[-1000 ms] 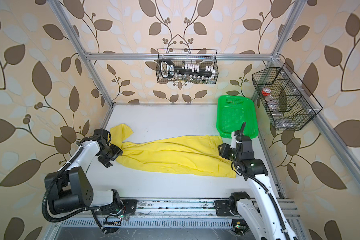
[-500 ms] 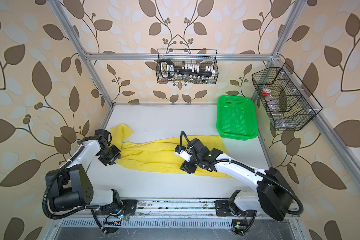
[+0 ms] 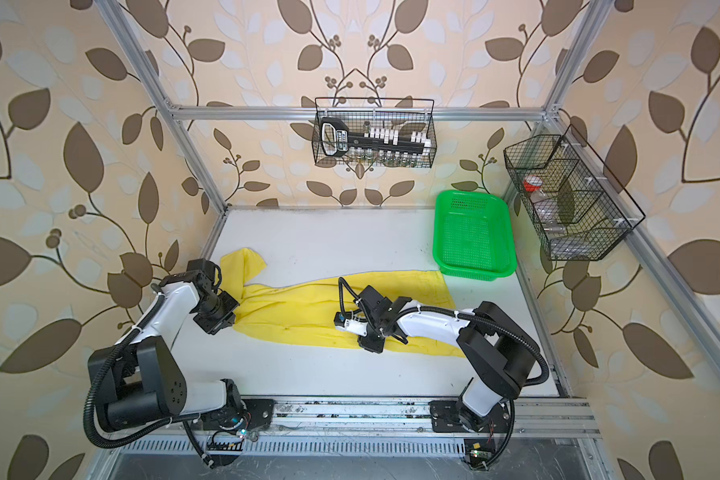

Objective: Fold and stack the trousers

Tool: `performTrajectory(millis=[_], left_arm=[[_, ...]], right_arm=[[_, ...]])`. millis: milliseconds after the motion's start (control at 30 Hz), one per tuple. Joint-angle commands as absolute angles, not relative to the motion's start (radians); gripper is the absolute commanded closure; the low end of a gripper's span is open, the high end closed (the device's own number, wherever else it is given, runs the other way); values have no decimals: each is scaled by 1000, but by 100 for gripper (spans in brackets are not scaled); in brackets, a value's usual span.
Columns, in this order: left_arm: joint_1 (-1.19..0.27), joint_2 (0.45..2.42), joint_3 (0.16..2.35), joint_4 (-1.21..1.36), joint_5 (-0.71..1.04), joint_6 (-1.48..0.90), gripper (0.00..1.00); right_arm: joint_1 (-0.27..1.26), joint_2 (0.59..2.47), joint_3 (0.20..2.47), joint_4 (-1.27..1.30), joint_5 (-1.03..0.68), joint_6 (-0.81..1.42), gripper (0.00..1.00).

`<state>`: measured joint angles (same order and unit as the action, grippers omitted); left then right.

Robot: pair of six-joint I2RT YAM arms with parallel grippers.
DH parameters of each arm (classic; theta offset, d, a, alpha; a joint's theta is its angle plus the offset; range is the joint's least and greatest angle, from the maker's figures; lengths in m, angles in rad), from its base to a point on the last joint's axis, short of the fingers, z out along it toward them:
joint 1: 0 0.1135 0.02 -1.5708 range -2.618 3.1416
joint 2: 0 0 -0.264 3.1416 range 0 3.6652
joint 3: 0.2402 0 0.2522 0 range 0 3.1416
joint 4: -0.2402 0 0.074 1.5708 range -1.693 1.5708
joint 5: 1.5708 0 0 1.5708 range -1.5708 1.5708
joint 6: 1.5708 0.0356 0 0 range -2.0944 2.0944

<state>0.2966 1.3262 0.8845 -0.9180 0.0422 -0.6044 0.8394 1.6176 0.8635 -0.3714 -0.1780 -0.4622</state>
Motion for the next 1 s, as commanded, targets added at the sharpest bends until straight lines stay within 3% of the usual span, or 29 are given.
performTrajectory(millis=[0, 100, 233, 633, 833, 967], left_arm=[[313, 1287, 865, -973, -3, -589, 94], [313, 1290, 863, -973, -3, -593, 94], [315, 1291, 864, -977, -29, -594, 93], [327, 1200, 815, -1033, -133, -695, 88], [349, 1200, 744, -1082, -86, -829, 87], [348, 1164, 732, -1094, -116, -892, 84]], right_arm=[[865, 1581, 867, -396, -176, -517, 90], [917, 1521, 846, -408, -194, -547, 98], [1056, 1506, 817, -481, -114, -612, 99], [1062, 1537, 819, -508, -170, -648, 90], [1040, 1449, 852, -579, -181, -642, 60], [902, 1368, 912, -536, -289, -542, 51]])
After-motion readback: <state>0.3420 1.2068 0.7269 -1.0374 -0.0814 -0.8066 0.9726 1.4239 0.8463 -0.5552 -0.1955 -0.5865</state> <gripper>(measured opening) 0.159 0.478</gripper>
